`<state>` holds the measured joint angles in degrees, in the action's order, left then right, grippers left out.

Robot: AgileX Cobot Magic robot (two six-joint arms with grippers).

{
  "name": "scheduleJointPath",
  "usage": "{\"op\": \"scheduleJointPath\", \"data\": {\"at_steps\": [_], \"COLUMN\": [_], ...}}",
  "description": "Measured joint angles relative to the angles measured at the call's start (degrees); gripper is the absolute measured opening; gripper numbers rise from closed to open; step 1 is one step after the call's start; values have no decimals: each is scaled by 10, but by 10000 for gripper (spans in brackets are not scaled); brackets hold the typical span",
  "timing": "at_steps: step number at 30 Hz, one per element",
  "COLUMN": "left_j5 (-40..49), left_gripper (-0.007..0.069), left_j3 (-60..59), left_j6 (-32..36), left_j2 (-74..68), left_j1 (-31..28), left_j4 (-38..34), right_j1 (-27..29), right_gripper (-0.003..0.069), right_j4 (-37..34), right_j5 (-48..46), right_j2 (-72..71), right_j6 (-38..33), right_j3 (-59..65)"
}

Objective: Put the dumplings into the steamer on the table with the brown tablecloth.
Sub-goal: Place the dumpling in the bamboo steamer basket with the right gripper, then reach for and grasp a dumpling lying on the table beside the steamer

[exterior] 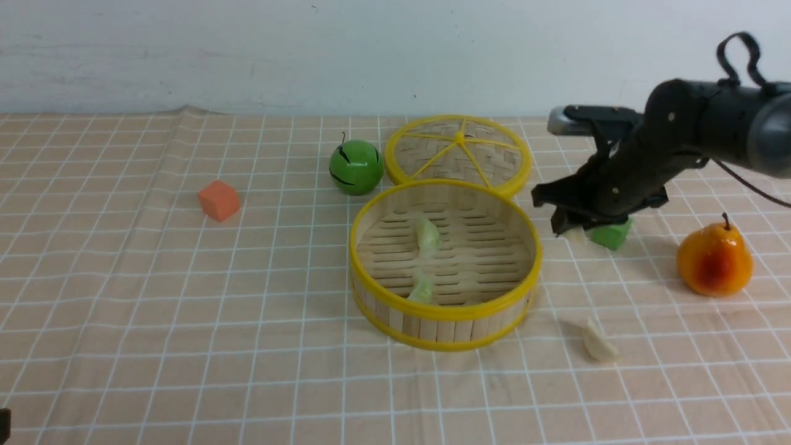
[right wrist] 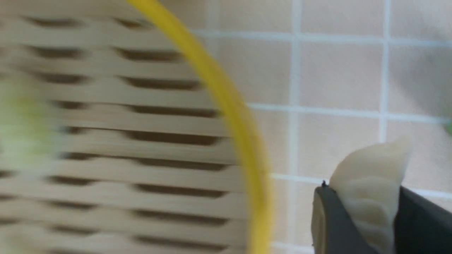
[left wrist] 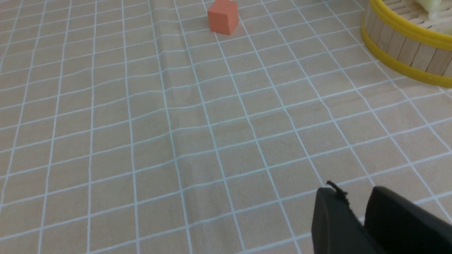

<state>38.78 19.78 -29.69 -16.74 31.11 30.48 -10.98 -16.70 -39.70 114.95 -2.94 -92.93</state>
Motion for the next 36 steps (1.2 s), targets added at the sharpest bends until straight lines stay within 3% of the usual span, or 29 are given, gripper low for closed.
{"op": "scheduleJointPath", "data": {"at_steps": [2, 3, 7, 12, 15, 19, 20, 24, 30, 36], "left_j5": [0, 0, 0, 1, 2, 2, 2, 7, 9, 11], "left_gripper": [141, 142, 144, 144, 144, 147, 147, 147, 148, 155], "left_j3": [0, 0, 0, 0, 0, 0, 0, 0, 0, 0], "left_j6": [0, 0, 0, 0, -1, -1, -1, -1, -1, -1], "left_j2": [0, 0, 0, 0, 0, 0, 0, 0, 0, 0], "left_j1": [0, 0, 0, 0, 0, 0, 0, 0, 0, 0], "left_j4": [1, 2, 3, 4, 4, 4, 3, 1, -1, -2], "right_j1": [-7, -21, -62, -71, -64, -63, -63, -63, -53, -29], "right_gripper": [185, 185, 185, 188, 264, 419, 472, 551, 547, 491], "right_j4": [-35, -81, -149, -159, -158, -163, -160, -118, -21, 67], "right_j5": [0, 0, 23, 61, 69, 68, 42, -55, -141, -187], "right_j2": [-13, -22, -1, 55, 71, 60, 49, -18, -98, -88], "right_j6": [-35, -87, -200, -228, -227, -227, -228, -236, -201, -122], "right_j3": [0, 0, 0, 3, 4, 1, -3, -26, -24, 82]}}
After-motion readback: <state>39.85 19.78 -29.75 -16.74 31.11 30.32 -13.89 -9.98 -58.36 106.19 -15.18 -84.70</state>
